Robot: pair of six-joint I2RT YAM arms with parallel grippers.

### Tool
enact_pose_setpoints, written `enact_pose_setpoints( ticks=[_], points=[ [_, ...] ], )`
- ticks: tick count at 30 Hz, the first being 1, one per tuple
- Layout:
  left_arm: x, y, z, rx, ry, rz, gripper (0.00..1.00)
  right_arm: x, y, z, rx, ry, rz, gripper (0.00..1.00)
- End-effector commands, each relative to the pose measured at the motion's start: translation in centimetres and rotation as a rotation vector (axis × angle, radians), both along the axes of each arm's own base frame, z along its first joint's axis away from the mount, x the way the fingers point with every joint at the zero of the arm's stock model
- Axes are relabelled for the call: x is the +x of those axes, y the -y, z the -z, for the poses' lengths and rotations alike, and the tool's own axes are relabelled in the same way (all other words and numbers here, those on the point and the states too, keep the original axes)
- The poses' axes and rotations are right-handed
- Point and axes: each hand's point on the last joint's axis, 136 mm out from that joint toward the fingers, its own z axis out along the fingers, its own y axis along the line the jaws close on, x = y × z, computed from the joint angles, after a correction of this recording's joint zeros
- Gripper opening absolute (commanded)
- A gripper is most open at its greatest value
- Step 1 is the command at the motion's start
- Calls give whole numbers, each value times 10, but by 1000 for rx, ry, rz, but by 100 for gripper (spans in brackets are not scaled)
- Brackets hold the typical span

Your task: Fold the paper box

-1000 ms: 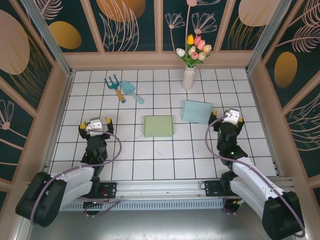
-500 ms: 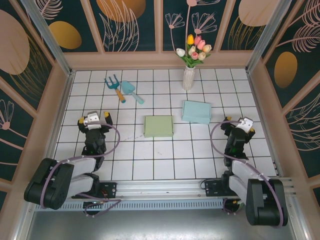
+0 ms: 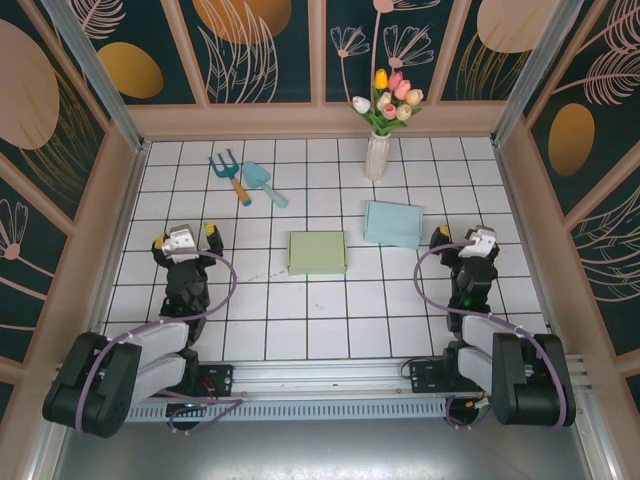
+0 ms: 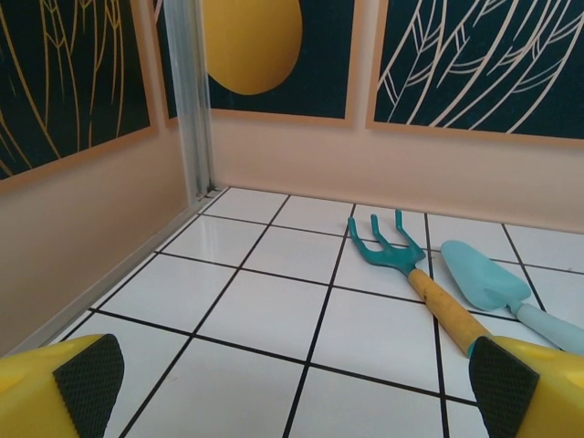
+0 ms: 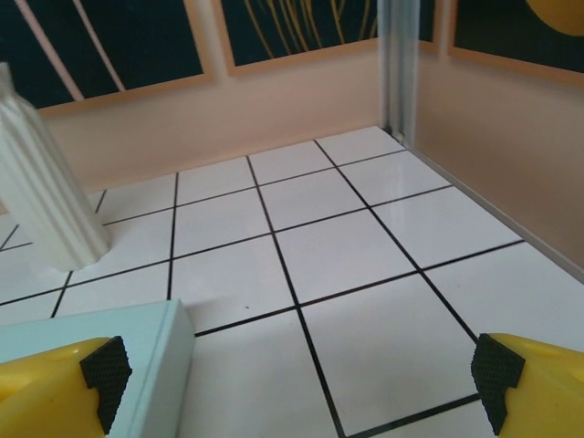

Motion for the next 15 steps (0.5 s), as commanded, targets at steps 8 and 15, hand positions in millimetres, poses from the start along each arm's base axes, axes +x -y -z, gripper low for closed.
enact_pose_setpoints(
  ticks=[8,15],
  points=[
    [-7,17,-23,11,64,123,99,15,-24,-19,-61,90,-152,99],
    [-8,10,-22,3,85,85,99,27,-35,-15,-67,92,-220,99]
  ],
)
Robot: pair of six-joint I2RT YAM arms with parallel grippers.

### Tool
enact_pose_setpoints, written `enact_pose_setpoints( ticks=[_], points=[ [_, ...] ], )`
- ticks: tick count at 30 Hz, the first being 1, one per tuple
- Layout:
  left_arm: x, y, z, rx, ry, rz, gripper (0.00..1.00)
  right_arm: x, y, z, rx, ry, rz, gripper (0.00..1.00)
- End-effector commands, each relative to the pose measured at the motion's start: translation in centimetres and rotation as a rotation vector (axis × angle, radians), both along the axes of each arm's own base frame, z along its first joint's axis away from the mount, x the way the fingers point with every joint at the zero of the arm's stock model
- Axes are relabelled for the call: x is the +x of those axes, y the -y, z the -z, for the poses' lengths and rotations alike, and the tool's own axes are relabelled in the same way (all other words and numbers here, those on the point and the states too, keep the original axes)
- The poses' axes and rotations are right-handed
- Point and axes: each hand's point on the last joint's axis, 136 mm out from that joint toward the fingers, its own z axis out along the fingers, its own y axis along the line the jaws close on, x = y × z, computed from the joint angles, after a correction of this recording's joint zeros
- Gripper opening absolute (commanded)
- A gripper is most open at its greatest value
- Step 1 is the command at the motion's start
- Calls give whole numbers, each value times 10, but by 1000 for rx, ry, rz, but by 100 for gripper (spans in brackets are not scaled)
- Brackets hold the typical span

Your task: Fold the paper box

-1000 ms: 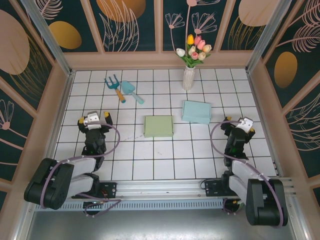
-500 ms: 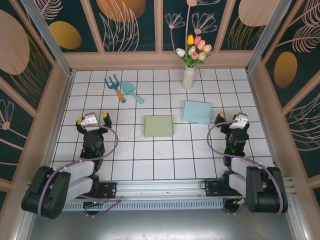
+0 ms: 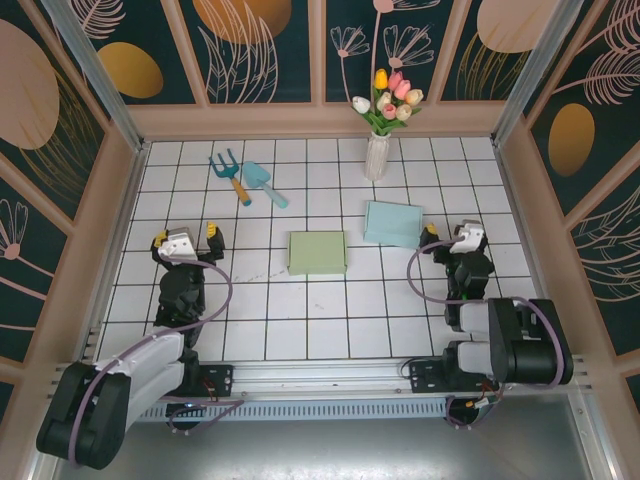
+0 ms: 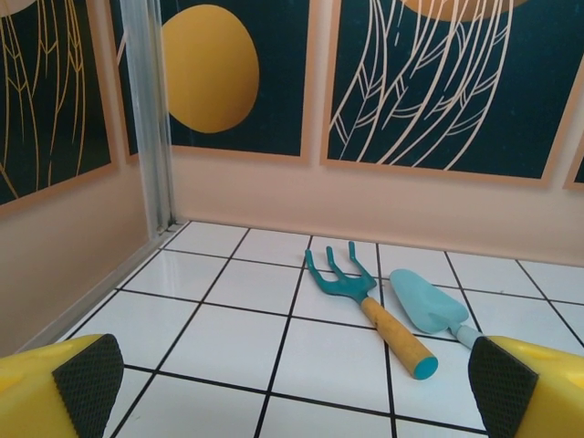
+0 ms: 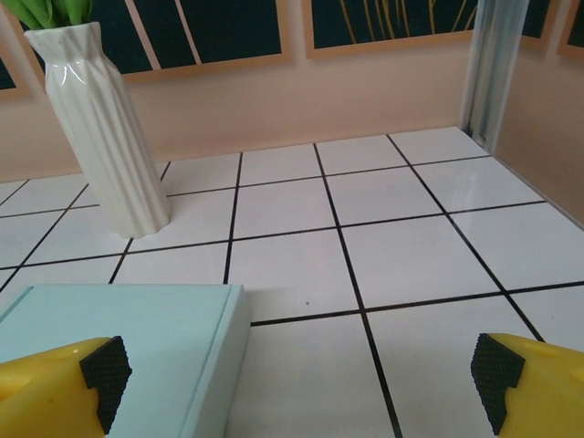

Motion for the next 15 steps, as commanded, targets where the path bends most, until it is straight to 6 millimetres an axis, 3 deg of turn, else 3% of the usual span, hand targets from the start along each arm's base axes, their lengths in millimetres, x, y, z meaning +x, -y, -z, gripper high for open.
enact_pose_setpoints(
  ticks=[1,9,15],
  points=[
    [1,-6,1,5,19,-31,99,7,-11,-22,-13,101,-76,99],
    [30,-20,19,22,-50,-87,99,11,-15,-16,-24,89,-98,99],
    [36,-50,21,-52,-46,-147,99,19,-11,-6,-15,58,-71,99]
  ],
)
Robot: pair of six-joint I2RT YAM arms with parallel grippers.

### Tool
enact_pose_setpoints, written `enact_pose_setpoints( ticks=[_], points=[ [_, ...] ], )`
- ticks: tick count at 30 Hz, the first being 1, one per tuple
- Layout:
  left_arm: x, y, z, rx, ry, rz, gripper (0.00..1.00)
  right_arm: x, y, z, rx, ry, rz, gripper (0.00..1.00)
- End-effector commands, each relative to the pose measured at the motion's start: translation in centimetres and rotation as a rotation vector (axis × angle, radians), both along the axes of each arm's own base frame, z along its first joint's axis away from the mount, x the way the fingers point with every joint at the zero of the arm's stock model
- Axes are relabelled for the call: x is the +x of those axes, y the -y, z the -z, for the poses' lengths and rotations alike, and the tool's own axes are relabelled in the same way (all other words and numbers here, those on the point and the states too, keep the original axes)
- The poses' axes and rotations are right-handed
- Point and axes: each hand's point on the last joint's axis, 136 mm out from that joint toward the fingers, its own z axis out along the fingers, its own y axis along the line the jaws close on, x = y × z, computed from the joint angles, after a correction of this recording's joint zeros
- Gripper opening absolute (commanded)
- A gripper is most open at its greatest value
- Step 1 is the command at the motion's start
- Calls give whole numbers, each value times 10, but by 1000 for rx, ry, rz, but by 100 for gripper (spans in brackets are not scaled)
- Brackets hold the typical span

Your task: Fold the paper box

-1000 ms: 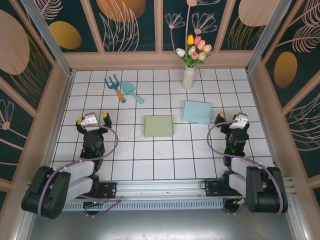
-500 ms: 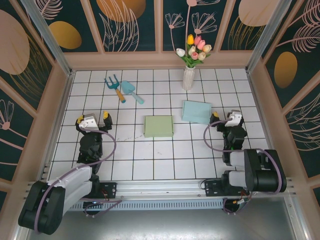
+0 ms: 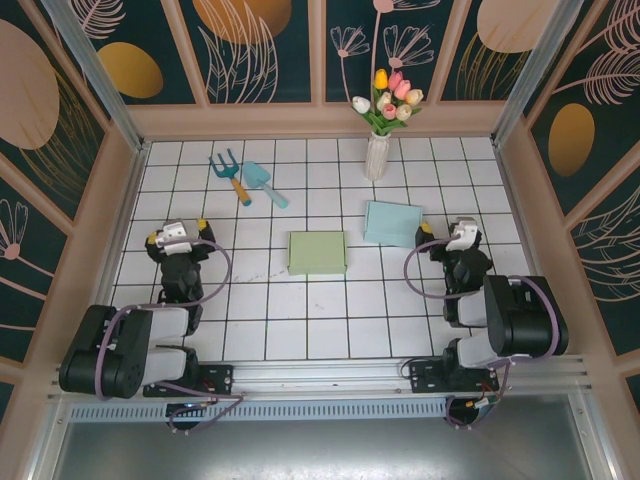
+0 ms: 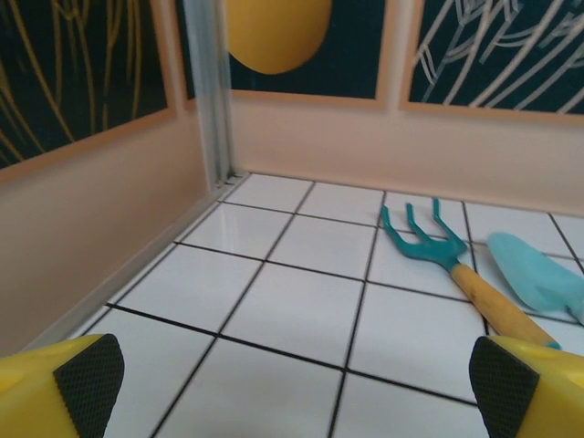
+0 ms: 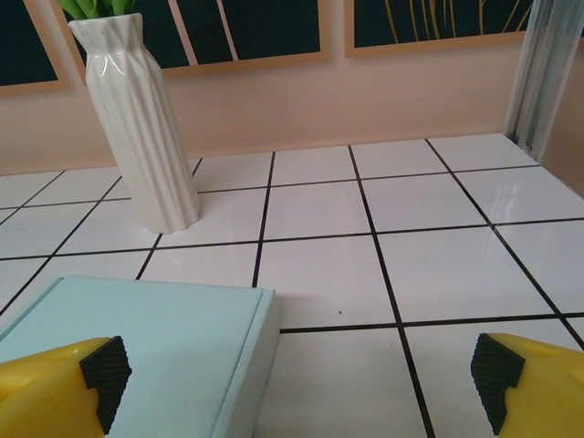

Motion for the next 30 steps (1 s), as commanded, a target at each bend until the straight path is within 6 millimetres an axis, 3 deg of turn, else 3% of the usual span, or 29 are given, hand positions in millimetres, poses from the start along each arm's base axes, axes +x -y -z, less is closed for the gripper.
enact_pose_setpoints(
  ticks=[1,5,10,12,20,23,30],
  points=[
    [6,-9,-14,-61,74,-2,99,10,1,-9,-4,42,0,99],
    [8,-18,-7,-92,107,-2,99,13,2,-8,-3,34,10,99],
    [31,-7,8,-79,10,65,99,31,14,4,25,-50,66,99],
    [38,-4,11,-73,-8,85,99,30,18,3,42,-44,66,99],
    [41,-3,12,-72,-20,90,99,31,17,3,33,-46,69,99],
    [41,12,14,-44,-23,185,99,31,16,3,31,-46,69,99],
    [42,13,14,-32,-32,181,99,31,16,3,30,-46,70,99]
  ],
)
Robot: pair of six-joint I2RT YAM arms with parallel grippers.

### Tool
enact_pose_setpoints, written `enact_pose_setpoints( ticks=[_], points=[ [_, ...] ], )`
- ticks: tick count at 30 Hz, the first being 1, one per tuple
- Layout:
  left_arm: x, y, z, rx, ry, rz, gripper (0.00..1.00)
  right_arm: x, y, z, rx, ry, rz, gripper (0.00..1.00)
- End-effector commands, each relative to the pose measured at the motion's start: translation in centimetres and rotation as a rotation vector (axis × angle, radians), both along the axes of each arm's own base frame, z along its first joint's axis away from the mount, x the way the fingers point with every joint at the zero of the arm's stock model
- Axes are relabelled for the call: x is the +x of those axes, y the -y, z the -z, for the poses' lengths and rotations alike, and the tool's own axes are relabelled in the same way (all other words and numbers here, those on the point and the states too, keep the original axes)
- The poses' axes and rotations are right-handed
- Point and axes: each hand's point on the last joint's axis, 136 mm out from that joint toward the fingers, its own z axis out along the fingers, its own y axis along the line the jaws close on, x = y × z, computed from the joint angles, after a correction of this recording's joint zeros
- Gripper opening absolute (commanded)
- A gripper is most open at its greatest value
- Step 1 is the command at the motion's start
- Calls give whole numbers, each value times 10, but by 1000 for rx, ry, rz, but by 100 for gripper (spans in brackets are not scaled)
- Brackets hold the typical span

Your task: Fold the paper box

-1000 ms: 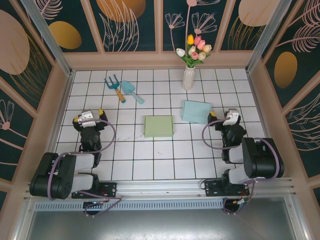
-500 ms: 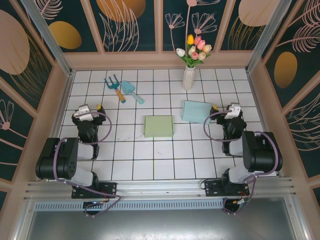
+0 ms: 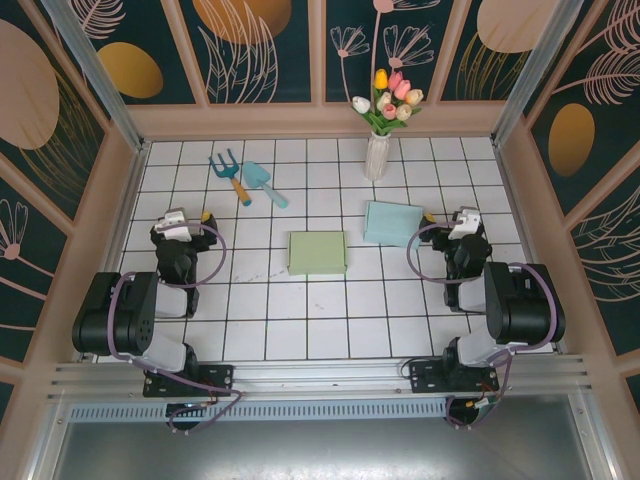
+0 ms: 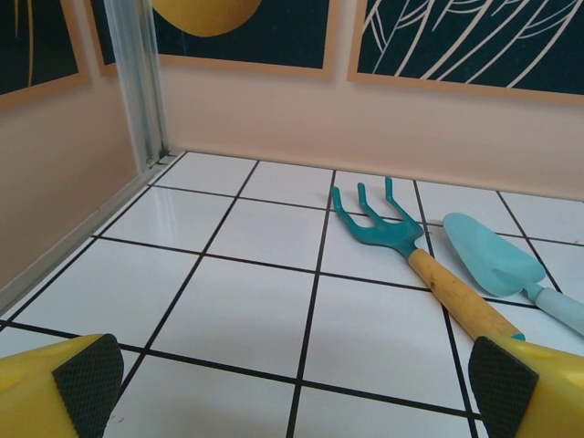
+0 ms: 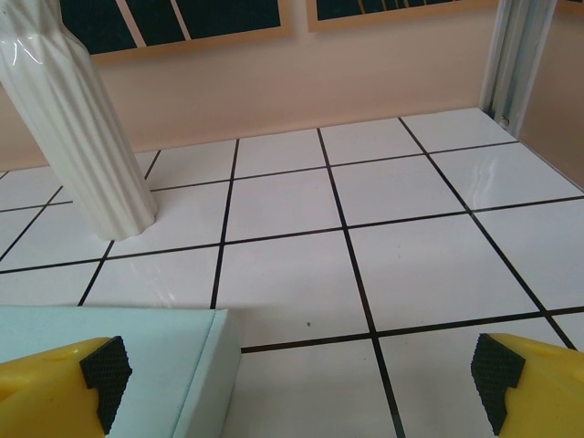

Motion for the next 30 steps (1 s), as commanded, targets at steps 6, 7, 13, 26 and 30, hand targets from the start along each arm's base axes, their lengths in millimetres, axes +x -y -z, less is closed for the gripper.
enact_pose_setpoints(
  ticks=[6,7,13,26,30],
  points=[
    [5,7,-7,27,16,42,99,4,0,-5,10,18,6,99],
    [5,7,-6,28,13,41,99,4,0,-5,9,18,5,99],
    [6,7,-7,29,15,42,99,4,0,-5,9,18,5,99],
    [6,7,-6,26,13,43,99,4,0,-5,11,18,6,99],
    [6,7,-6,25,12,43,99,4,0,-5,10,17,5,99]
  ],
)
